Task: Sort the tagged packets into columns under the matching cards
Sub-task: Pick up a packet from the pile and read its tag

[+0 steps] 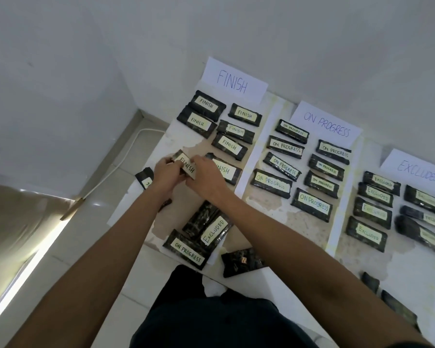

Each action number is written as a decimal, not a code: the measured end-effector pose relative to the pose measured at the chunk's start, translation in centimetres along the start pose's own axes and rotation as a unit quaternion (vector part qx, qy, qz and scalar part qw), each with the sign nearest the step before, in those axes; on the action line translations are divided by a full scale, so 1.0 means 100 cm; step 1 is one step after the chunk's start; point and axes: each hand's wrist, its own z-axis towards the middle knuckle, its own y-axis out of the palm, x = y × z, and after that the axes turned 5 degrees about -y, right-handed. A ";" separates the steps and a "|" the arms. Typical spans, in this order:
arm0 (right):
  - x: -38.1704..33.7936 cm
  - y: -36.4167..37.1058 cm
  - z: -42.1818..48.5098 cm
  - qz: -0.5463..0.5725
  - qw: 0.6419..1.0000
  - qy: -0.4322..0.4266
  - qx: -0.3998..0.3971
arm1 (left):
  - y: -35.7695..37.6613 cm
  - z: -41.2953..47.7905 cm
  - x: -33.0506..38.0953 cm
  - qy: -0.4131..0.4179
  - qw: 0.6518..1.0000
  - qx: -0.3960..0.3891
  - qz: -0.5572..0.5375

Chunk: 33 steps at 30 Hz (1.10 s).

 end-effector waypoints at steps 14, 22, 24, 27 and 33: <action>0.025 0.022 0.088 -0.124 0.992 -0.017 0.000 | -0.034 0.071 0.035 0.230 0.854 -0.022 0.466; -0.002 0.021 0.065 -0.128 0.988 -0.089 -0.019 | -0.051 0.006 0.007 0.185 0.865 0.193 0.424; -0.012 0.025 0.052 -0.088 0.989 -0.103 -0.064 | -0.060 -0.011 -0.019 0.127 0.878 0.211 0.410; -0.020 0.033 0.029 -0.122 0.980 -0.112 -0.106 | -0.066 -0.031 -0.055 0.064 0.892 0.210 0.394; -0.006 0.055 -0.010 -0.208 0.963 -0.096 -0.142 | -0.058 -0.036 -0.075 0.086 0.873 0.240 0.416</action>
